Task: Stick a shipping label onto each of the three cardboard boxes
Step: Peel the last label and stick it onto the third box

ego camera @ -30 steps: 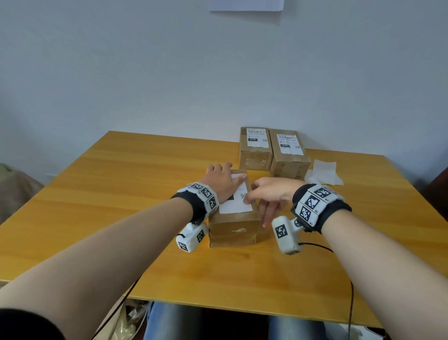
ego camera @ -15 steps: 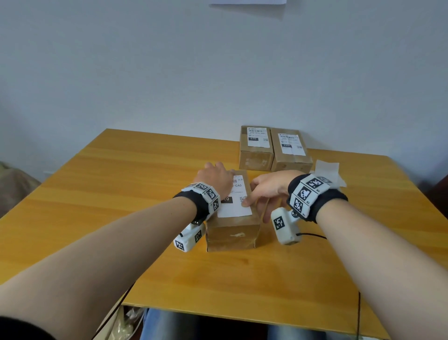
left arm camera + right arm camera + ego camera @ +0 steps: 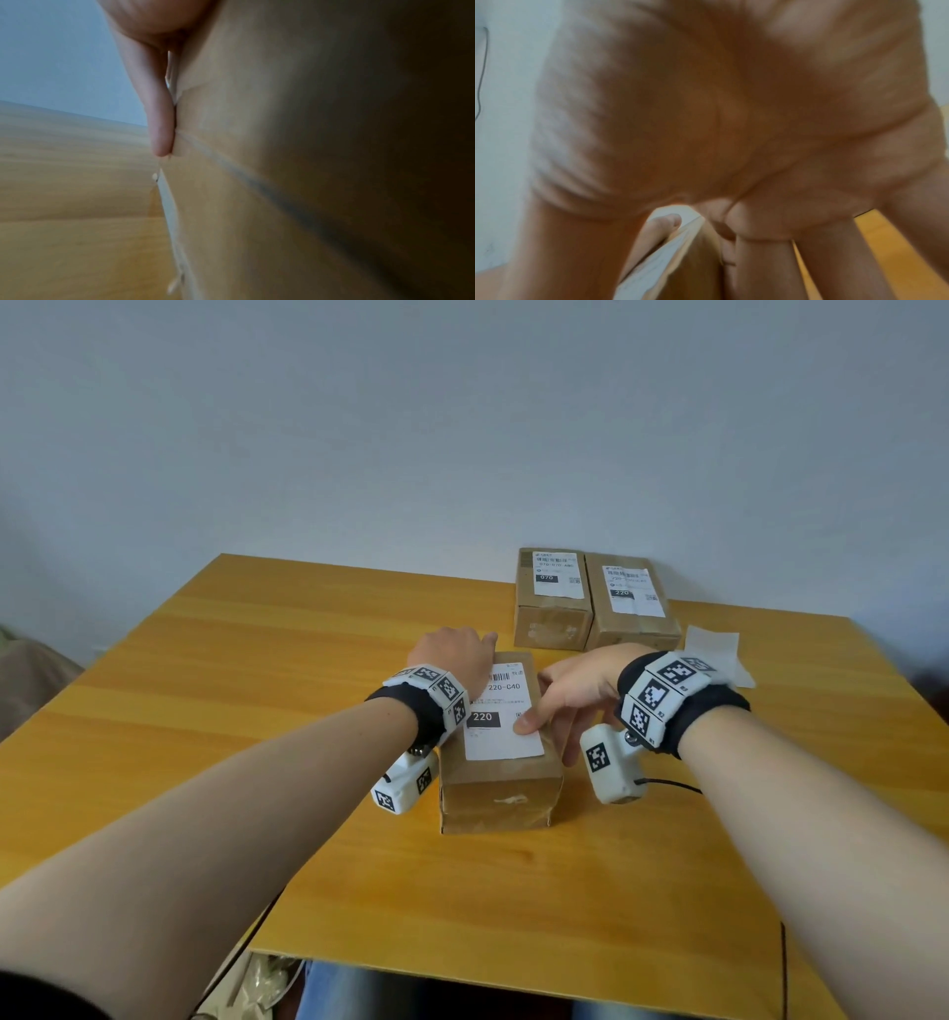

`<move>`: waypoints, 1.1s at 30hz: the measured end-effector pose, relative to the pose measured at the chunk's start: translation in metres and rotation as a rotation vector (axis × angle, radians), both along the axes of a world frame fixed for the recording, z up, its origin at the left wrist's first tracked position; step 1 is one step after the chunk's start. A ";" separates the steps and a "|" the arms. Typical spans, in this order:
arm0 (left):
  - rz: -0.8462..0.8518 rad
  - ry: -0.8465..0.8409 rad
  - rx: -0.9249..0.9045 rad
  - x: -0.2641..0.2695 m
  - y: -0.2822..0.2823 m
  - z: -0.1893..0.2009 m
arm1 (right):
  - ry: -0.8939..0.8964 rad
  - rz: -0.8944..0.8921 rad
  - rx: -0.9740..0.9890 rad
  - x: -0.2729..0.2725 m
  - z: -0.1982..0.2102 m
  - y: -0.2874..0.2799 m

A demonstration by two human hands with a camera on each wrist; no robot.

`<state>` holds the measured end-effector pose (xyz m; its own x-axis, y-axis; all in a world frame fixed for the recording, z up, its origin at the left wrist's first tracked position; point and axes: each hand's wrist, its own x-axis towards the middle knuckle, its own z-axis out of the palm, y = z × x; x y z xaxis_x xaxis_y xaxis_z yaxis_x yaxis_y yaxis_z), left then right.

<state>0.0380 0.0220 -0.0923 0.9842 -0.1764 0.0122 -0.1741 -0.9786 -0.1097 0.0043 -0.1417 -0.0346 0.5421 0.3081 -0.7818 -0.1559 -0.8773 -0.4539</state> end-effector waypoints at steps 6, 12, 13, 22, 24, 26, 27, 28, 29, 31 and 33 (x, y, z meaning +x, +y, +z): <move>0.109 0.033 -0.237 0.025 0.011 -0.011 | -0.029 -0.032 0.078 0.001 0.001 -0.003; 0.155 0.081 -0.404 0.034 0.016 -0.011 | -0.096 -0.044 0.108 -0.005 0.003 -0.004; 0.163 0.091 -0.421 0.036 0.017 -0.011 | -0.098 -0.047 0.107 -0.006 0.004 -0.004; 0.192 0.172 -0.780 0.028 0.030 0.002 | -0.104 -0.172 0.111 -0.018 0.005 -0.003; 0.206 0.255 -0.897 0.018 0.037 0.006 | -0.102 -0.220 0.097 -0.019 0.003 -0.003; 0.211 0.306 -0.971 0.008 0.048 0.007 | -0.119 -0.235 0.062 -0.018 0.000 -0.003; 0.210 0.307 -0.998 0.002 0.052 0.007 | -0.131 -0.226 0.045 -0.016 -0.002 -0.004; 0.210 0.300 -1.035 -0.003 0.056 0.006 | -0.153 -0.202 0.031 -0.014 -0.003 -0.005; 0.213 0.283 -1.069 -0.007 0.060 0.006 | -0.199 -0.163 0.011 -0.011 -0.005 -0.006; 0.234 0.257 -1.085 -0.018 0.063 0.010 | -0.327 -0.057 -0.027 -0.006 -0.005 -0.006; 0.236 0.257 -1.035 -0.030 0.063 0.016 | -0.405 0.027 -0.011 -0.003 -0.005 -0.003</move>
<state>0.0076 0.0850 -0.0760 0.9863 -0.0056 -0.1647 0.1300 -0.5876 0.7986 0.0010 -0.1450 -0.0396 0.7988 0.3194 -0.5099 0.0571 -0.8839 -0.4642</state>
